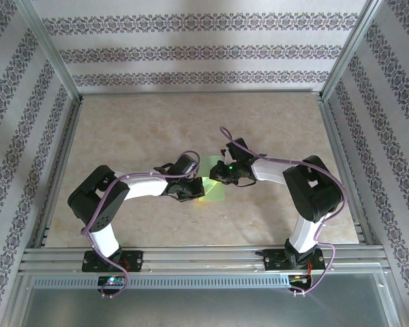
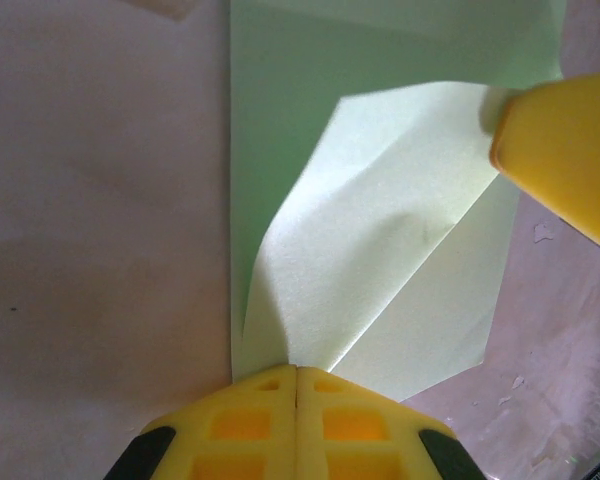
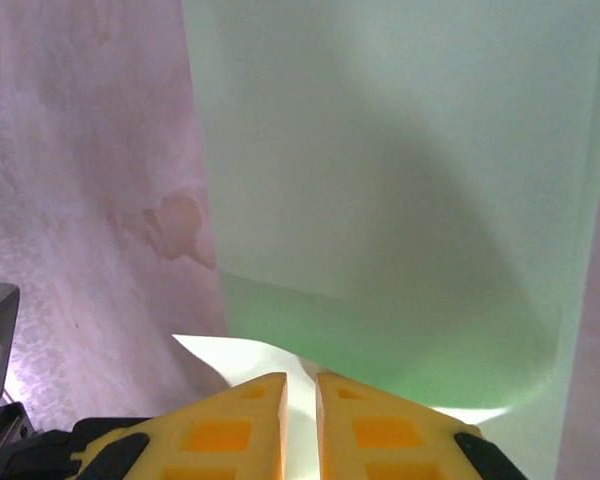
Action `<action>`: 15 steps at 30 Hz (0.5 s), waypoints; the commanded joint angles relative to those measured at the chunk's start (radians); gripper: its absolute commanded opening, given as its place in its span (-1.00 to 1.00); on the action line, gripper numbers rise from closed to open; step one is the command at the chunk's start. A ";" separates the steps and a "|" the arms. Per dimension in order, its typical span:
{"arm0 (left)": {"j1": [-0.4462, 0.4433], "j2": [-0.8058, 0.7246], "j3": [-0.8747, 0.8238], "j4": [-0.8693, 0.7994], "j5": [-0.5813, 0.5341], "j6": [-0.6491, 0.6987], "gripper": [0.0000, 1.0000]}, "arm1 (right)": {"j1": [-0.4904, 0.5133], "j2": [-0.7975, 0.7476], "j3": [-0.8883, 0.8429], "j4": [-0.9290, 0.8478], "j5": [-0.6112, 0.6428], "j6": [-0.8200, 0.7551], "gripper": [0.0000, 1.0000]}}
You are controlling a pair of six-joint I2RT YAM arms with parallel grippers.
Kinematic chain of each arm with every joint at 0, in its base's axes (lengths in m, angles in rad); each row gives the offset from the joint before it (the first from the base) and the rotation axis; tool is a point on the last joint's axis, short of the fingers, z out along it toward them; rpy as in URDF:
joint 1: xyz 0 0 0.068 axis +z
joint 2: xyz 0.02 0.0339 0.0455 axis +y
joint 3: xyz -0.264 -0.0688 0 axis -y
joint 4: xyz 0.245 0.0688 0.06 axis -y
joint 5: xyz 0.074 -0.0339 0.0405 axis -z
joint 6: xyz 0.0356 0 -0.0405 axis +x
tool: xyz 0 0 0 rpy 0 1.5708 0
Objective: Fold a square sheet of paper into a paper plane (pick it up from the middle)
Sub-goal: Fold the triangle a second time at the center of the table.
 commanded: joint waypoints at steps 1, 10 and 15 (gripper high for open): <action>0.010 -0.014 -0.028 -0.023 -0.040 -0.016 -1.00 | -0.005 0.036 0.031 -0.004 -0.005 -0.032 -0.68; 0.012 -0.046 -0.002 0.001 -0.010 -0.003 -0.90 | -0.004 0.082 0.053 0.001 -0.044 -0.043 -0.68; 0.034 -0.072 0.039 0.016 -0.015 0.004 -0.83 | -0.006 0.093 0.054 -0.003 -0.046 -0.046 -0.68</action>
